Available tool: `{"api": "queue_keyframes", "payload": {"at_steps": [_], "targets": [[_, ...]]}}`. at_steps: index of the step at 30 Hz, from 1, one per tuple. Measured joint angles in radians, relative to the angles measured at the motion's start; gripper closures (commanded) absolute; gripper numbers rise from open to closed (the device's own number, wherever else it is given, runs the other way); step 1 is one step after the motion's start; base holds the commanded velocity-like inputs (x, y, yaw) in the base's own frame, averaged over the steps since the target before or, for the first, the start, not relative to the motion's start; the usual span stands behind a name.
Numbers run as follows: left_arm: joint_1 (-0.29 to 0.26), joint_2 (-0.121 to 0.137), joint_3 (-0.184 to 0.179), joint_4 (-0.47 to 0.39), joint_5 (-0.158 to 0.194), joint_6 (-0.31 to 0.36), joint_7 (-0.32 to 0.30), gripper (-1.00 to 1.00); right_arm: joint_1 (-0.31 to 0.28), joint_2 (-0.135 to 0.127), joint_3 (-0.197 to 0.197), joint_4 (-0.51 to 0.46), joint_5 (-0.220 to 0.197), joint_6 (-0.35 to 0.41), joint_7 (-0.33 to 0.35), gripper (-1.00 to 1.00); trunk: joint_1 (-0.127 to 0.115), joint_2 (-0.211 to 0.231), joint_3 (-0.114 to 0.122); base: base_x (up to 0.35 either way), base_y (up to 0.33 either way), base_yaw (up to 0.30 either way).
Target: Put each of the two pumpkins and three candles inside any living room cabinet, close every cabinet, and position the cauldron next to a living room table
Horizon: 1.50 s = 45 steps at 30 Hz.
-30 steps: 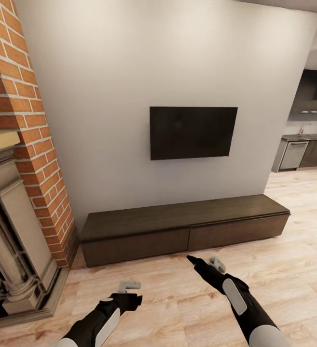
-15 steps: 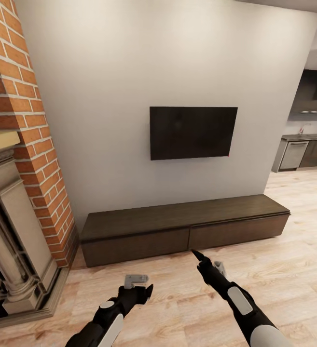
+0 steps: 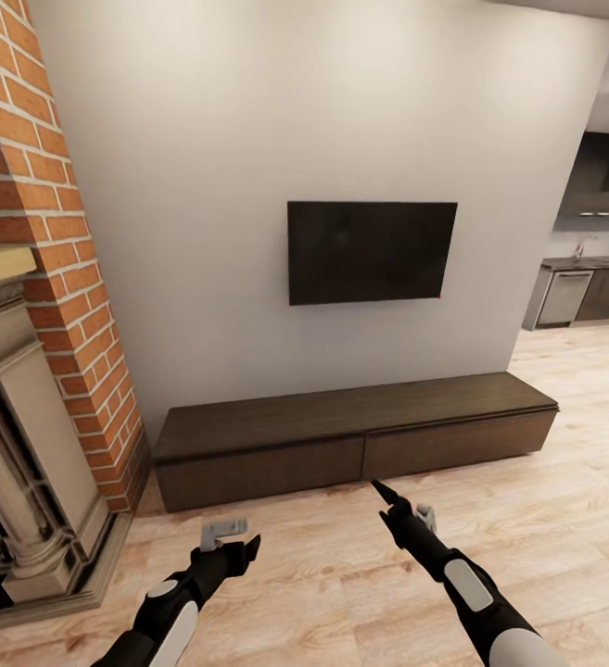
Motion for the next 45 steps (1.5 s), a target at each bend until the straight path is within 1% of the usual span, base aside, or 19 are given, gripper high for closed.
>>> {"api": "queue_keyframes", "payload": {"at_steps": [3,6,9,14,16,20,23,31,36,45], "targets": [[0.009,0.001,0.004,-0.001,0.0,0.0,-0.001,-1.0,0.0,0.003,0.0,0.003,-0.004,0.002,0.021,-1.0,0.012,-0.021,-0.009,0.0,0.0,0.0],[0.015,0.001,0.005,-0.005,0.0,-0.005,-0.002,-1.0,0.0,0.007,-0.002,0.016,-0.007,0.026,0.033,-1.0,0.023,-0.042,-0.019,0.0,0.0,0.0],[0.022,0.001,0.006,-0.008,0.0,-0.011,-0.004,-1.0,0.0,0.007,-0.003,0.026,-0.008,0.048,0.037,-1.0,0.035,-0.063,-0.028,0.0,0.0,0.0],[0.024,0.001,0.007,-0.007,0.0,-0.018,-0.004,-1.0,-0.01,0.009,0.0,0.026,0.0,0.056,0.037,-1.0,0.054,-0.098,-0.044,0.0,0.0,0.0],[0.025,0.001,0.006,-0.007,0.0,-0.019,-0.004,-1.0,-0.013,0.01,0.002,0.024,0.002,0.055,0.037,-1.0,0.054,-0.098,-0.044,0.0,0.0,0.0],[0.025,0.001,0.006,-0.006,0.001,-0.02,-0.003,-1.0,-0.017,0.014,0.02,0.02,0.005,0.047,0.039,-1.0,0.054,-0.098,-0.044,0.0,0.0,0.0],[0.025,0.001,0.007,-0.003,0.0,-0.02,-0.001,-1.0,-0.018,0.018,0.028,0.019,0.004,0.029,0.036,-1.0,0.054,-0.098,-0.044,0.013,0.074,0.0],[0.025,0.0,0.008,0.002,0.0,-0.02,0.002,-1.0,-0.019,0.02,0.031,0.021,-0.002,0.014,0.028,-1.0,0.054,-0.098,-0.043,0.082,0.224,0.016],[0.025,0.0,0.008,0.003,0.0,-0.02,0.002,-1.0,-0.019,0.028,0.031,0.021,0.002,0.013,0.027,-1.0,0.053,-0.098,-0.038,0.184,0.139,0.095],[0.025,0.0,0.006,0.004,0.0,-0.022,0.003,-1.0,-0.019,0.041,0.033,0.02,0.004,0.011,0.026,-1.0,0.053,-0.098,-0.024,0.202,-0.123,0.099]]}}
